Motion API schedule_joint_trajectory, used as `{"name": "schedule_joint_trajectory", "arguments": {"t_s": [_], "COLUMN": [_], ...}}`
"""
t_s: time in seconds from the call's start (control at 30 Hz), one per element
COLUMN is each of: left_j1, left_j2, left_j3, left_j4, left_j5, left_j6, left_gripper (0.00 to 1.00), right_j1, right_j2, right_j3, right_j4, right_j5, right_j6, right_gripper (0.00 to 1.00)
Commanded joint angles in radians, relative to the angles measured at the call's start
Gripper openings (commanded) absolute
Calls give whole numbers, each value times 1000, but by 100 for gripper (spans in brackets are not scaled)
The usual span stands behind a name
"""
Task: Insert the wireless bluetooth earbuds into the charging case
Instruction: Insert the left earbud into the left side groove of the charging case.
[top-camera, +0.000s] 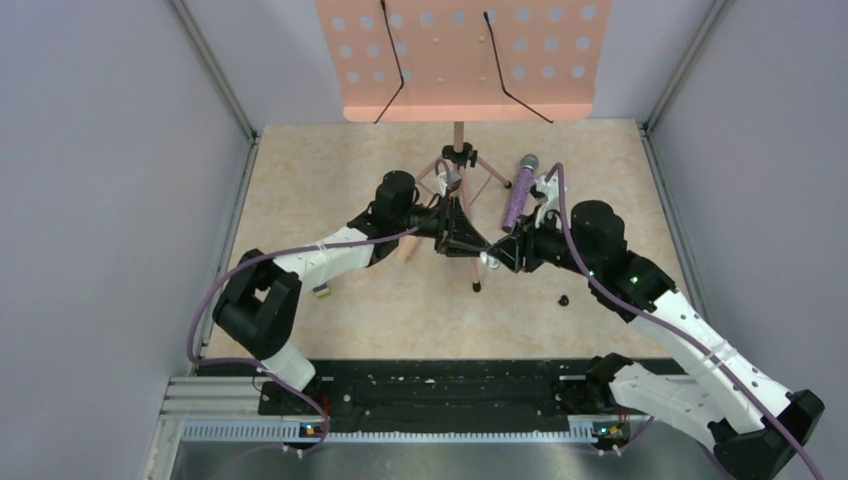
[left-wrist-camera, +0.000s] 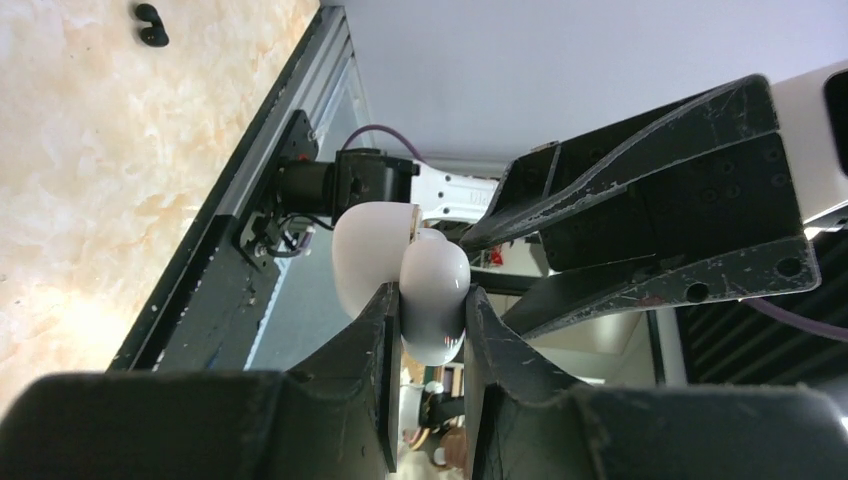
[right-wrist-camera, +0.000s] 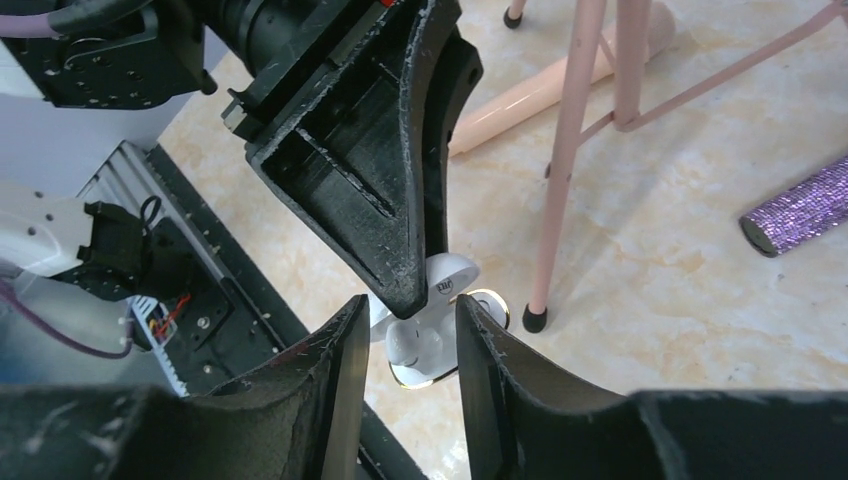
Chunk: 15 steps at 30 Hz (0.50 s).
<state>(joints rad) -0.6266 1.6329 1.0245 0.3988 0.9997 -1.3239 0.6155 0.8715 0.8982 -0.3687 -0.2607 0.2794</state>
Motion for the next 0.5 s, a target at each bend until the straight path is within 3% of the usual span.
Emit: {"name": "schedule_joint_trajectory", "arguments": {"t_s": [0.0,0.47], "left_j1": [4,2], "left_j2": [-12,-28], "left_j3": [67,73], "left_j4": [-74,-90], "left_j5": [66,55], "left_j6": [118,126], "left_gripper": [0,0], "right_j1": [-12,-11], "right_j2": [-14,-1], "right_j3": [20,-38], "right_j4": [21,73], "right_j5": [-85,-104], "right_j6": [12,56], "right_gripper": [38,43]}}
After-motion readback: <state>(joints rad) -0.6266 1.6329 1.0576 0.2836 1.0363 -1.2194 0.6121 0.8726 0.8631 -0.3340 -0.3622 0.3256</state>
